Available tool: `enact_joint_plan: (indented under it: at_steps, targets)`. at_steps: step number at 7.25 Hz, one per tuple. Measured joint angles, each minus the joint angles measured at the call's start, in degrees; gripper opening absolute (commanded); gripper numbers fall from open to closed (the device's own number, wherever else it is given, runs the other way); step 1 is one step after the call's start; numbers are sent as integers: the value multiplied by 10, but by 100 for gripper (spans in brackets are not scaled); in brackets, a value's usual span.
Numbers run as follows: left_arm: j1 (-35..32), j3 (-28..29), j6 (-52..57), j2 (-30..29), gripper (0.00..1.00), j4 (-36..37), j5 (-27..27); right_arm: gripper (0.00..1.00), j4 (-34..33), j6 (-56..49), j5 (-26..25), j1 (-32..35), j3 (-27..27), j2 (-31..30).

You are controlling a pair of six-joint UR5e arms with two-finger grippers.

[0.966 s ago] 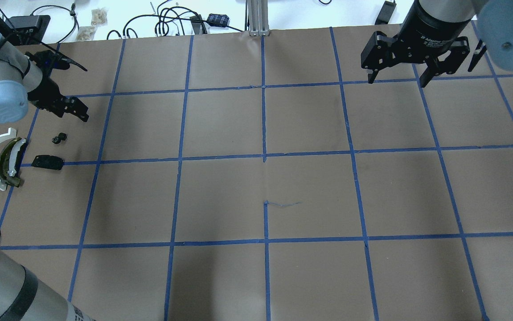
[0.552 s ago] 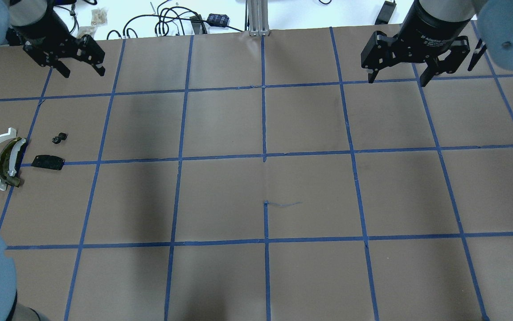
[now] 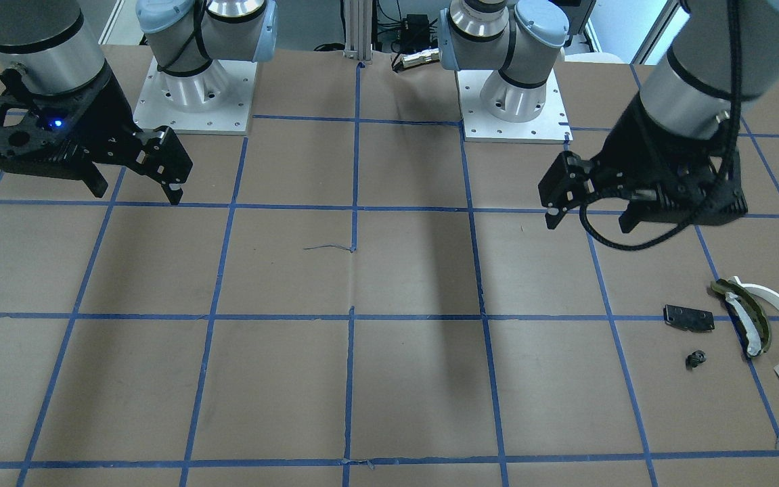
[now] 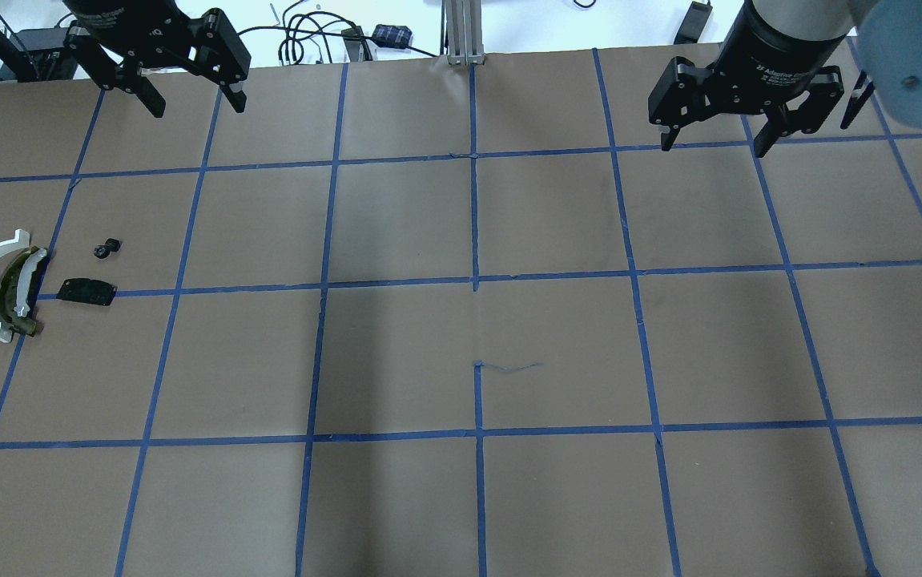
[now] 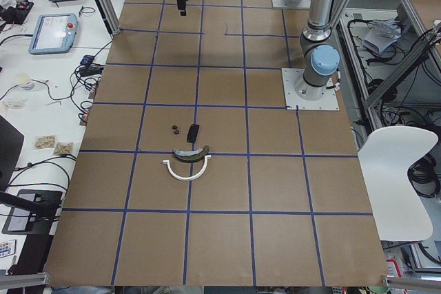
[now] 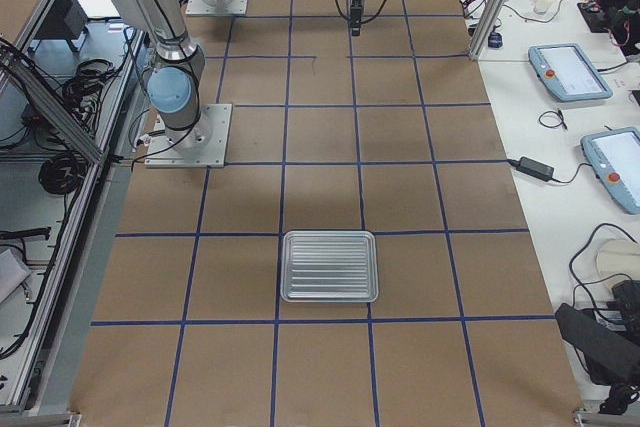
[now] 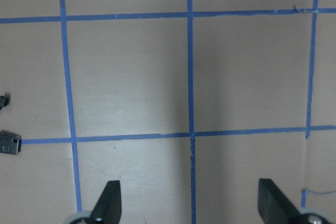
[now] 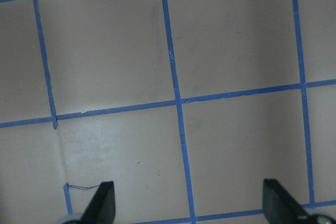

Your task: Place bearing gear from tray to pile

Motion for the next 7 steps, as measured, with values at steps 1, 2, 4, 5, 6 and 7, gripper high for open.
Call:
enact_joint_plan:
  at_steps: [1, 2, 4, 5, 6, 7]
  targets:
    - [-2, -28, -4, 38, 92, -2, 0, 100, 0, 0, 1, 0, 0, 1]
    - [-2, -56, -10, 67, 92, 0, 0, 100, -1, 0, 2, 0, -2, 2]
    - [7, -101, -15, 90, 96, 30, -4, 100, -1, 0, 3, 0, -2, 2]
    - [9, -113, -15, 95, 97, 48, -6, 100, -1, 0, 3, 0, -2, 1]
    - [11, -118, -16, 100, 100, 57, -6, 100, -1, 0, 2, 0, -2, 1]
    - [12, -121, -15, 104, 100, 59, -4, 100, -1, -2, 1, 0, -2, 1]
